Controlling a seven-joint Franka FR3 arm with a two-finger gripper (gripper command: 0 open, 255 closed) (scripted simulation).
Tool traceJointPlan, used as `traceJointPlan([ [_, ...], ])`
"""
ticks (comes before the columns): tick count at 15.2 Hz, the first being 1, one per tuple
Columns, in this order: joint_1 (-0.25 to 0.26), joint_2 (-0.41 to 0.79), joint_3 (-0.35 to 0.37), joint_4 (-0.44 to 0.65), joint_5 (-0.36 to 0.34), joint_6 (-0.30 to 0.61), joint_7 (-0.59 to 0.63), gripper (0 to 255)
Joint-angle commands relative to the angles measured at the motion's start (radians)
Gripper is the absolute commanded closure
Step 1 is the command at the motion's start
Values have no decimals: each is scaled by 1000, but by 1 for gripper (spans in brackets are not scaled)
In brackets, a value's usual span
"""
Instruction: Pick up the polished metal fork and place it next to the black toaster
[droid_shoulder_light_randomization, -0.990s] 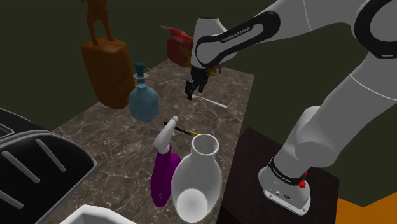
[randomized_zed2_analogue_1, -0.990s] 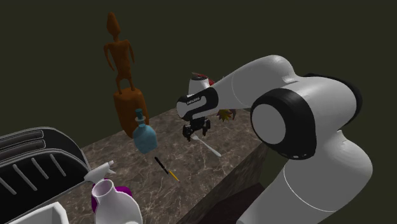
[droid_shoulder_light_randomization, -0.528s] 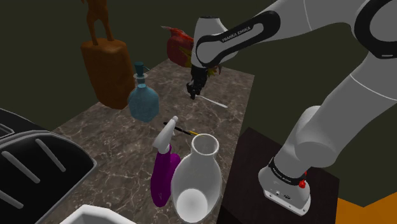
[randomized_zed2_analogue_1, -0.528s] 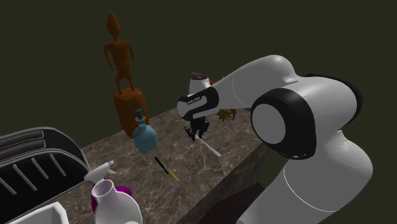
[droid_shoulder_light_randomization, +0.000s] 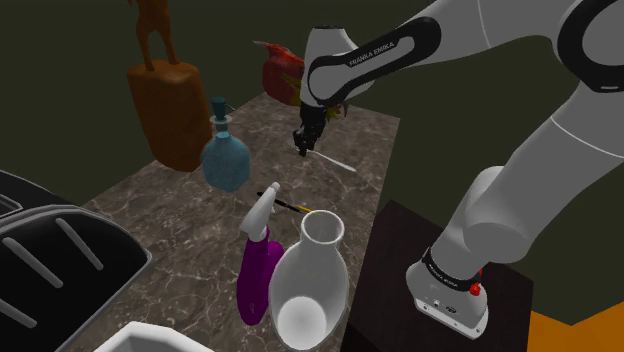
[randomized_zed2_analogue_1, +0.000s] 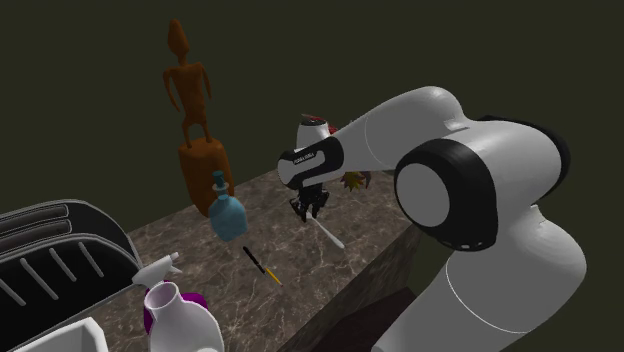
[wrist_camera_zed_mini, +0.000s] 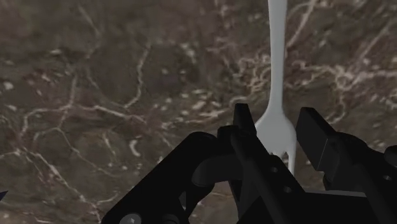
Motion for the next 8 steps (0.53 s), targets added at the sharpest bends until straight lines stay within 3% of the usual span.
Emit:
traceJointPlan([
  [1, 0, -3, 0, 6, 0, -12, 0, 255],
  [8, 0, -45, 1, 61, -4, -110, 4, 255],
])
